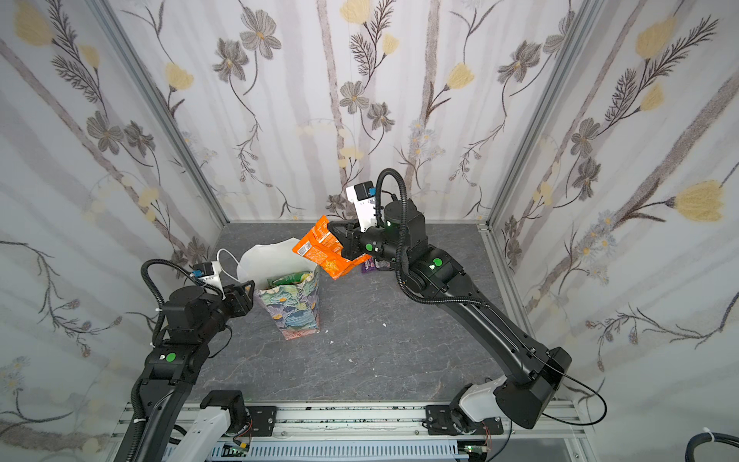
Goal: Place the snacks into the paper bag
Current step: 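Lift the orange chip packet and carry it toward the white bag, then lower the orange packet into the white bag and open the right gripper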
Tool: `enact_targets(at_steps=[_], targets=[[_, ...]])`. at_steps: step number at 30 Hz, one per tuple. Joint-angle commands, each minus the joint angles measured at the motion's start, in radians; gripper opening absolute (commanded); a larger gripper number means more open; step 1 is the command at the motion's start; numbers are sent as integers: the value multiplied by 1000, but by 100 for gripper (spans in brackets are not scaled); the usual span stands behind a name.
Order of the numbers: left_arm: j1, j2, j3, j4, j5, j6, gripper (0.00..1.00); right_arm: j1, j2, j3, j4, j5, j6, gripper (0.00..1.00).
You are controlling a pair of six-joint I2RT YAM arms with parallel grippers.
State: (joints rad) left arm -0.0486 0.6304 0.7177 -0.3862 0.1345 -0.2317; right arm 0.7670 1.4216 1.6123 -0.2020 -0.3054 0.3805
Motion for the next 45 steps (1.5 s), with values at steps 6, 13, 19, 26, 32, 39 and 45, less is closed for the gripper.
enact_targets(at_steps=[6,13,19,26,32,39,45], targets=[[0,-6,0,15,-7,12,59,85,84,82,102,-1,-9,0],[0,-9,-1,15,-7,14,59,140,236,200,126,15,-20,0],[0,-11,0,16,-4,12,59,164,328,258,131,50,-33,0],[0,-12,0,17,4,14,59,166,434,365,55,53,-59,0],[0,-20,-1,18,1,13,60,173,469,419,-63,88,-109,0],[0,-15,-2,20,5,14,60,174,533,563,-304,116,-154,0],[0,-15,0,16,-4,12,60,175,636,691,-422,158,-171,23]])
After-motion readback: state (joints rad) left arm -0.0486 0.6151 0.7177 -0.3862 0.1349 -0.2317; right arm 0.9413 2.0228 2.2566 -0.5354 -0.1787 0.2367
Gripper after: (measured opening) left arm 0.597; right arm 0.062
